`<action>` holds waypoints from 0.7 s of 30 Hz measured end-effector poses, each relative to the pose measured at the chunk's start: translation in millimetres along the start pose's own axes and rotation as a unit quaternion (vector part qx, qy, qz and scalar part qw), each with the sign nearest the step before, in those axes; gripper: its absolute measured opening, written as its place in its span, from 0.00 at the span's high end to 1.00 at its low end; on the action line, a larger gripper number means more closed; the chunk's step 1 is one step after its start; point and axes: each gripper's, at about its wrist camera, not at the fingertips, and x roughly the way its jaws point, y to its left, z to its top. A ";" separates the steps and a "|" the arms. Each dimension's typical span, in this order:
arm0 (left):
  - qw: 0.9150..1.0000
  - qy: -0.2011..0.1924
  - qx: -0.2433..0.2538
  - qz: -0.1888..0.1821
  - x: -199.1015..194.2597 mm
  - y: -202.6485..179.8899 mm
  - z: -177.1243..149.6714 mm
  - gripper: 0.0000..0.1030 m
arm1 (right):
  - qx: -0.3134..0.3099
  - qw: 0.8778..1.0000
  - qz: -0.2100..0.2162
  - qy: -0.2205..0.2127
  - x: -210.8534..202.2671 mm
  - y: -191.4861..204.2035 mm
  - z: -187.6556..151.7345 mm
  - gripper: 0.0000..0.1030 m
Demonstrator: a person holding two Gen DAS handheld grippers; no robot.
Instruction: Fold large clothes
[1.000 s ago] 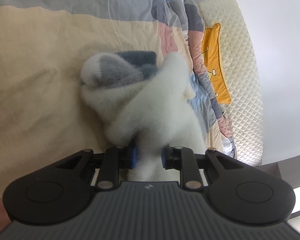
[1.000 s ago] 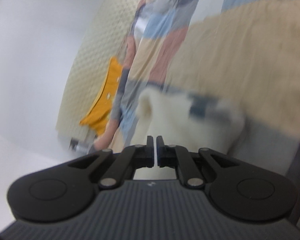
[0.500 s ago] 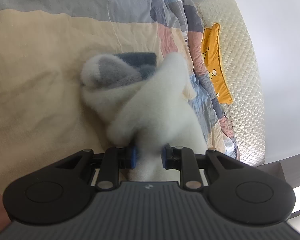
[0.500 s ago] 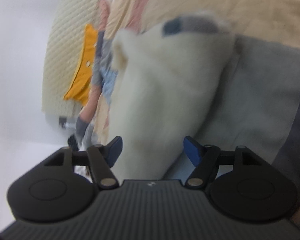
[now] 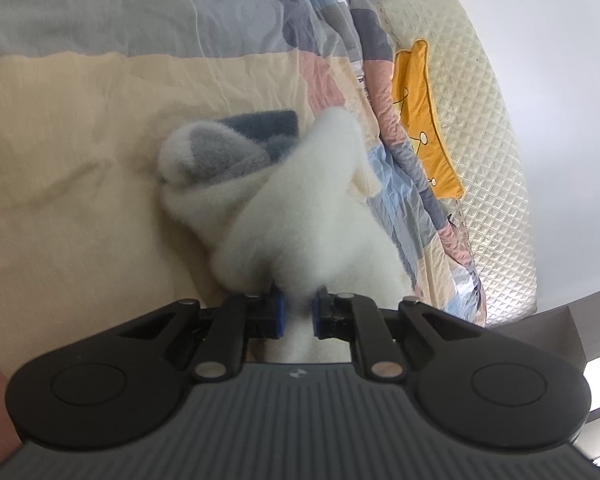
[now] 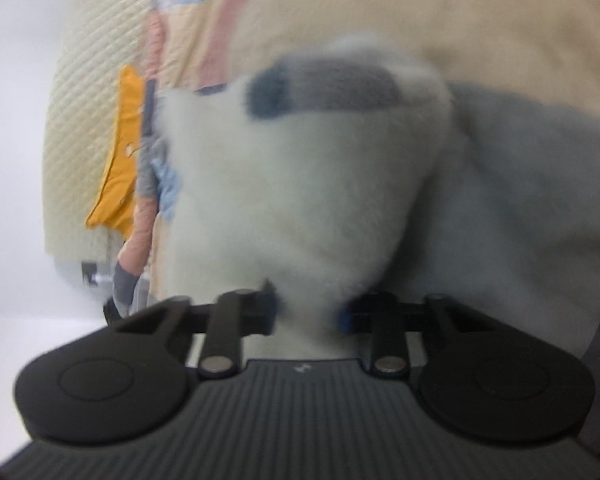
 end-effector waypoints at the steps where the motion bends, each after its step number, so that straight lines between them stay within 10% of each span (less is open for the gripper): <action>1: 1.000 -0.001 -0.003 -0.001 -3.4 -0.4 0.4 0.92 | -0.012 1.000 0.009 -0.002 -5.1 3.4 0.7 0.76; 21: 0.999 -0.010 0.047 0.011 -121.2 -27.0 -20.9 0.94 | -0.099 0.993 0.054 0.031 -119.7 38.2 -3.6 0.77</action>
